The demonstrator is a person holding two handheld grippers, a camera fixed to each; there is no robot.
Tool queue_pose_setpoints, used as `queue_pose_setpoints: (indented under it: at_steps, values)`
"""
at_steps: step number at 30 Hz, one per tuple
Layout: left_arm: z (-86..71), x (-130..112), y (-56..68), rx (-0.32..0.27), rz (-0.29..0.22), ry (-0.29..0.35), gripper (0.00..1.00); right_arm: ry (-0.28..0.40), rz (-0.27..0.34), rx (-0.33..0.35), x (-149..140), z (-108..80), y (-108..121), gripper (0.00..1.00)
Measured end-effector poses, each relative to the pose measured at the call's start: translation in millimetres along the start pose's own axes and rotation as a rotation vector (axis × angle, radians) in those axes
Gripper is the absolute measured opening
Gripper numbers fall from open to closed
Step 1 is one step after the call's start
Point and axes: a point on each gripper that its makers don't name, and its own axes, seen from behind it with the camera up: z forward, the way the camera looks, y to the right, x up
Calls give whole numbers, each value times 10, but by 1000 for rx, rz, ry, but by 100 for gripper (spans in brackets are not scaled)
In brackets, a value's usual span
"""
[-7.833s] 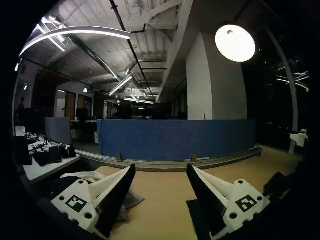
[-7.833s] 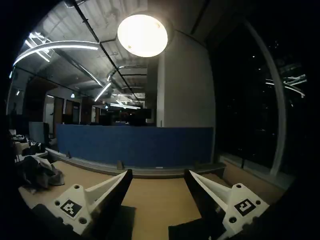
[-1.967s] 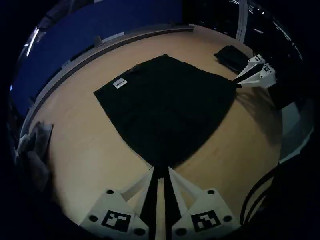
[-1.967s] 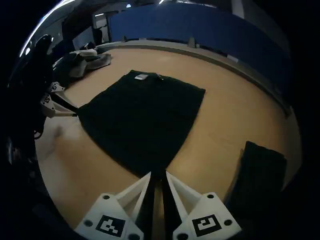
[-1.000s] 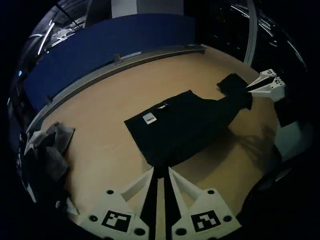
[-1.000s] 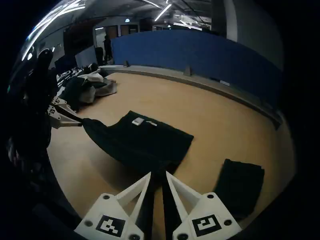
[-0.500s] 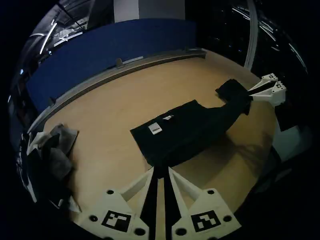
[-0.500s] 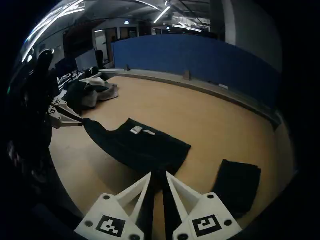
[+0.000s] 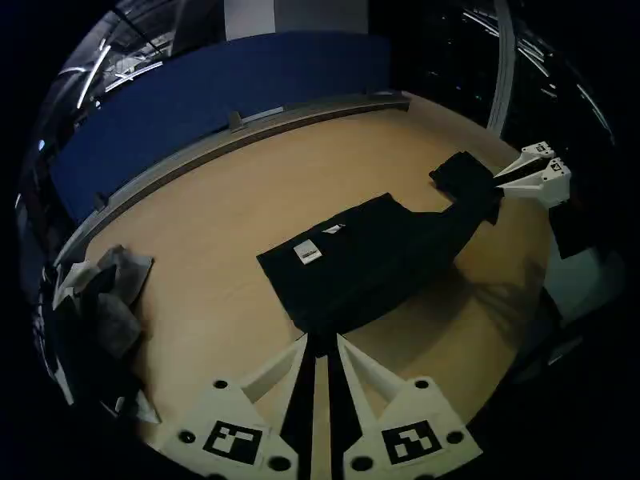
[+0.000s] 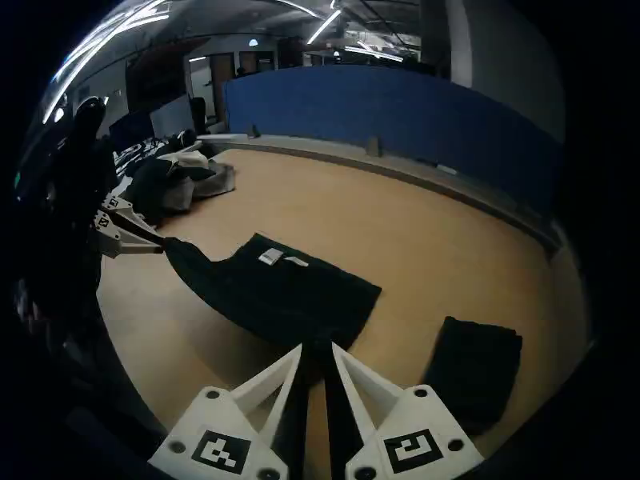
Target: Fold towel
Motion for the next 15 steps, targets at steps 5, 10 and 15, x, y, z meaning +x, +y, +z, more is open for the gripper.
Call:
queue_pose_setpoints:
  at_steps: [5,10,15]
  values:
    - [75,19,-17,-6,-12,-18,10,-10,5,1,11,74,58,11]
    - [201,58,-74,-2,-10,-32,10,-20,4,2,43,196,129,11]
    - [331,105,-142,1,-21,-52,10,-37,-1,-3,59,359,231,11]
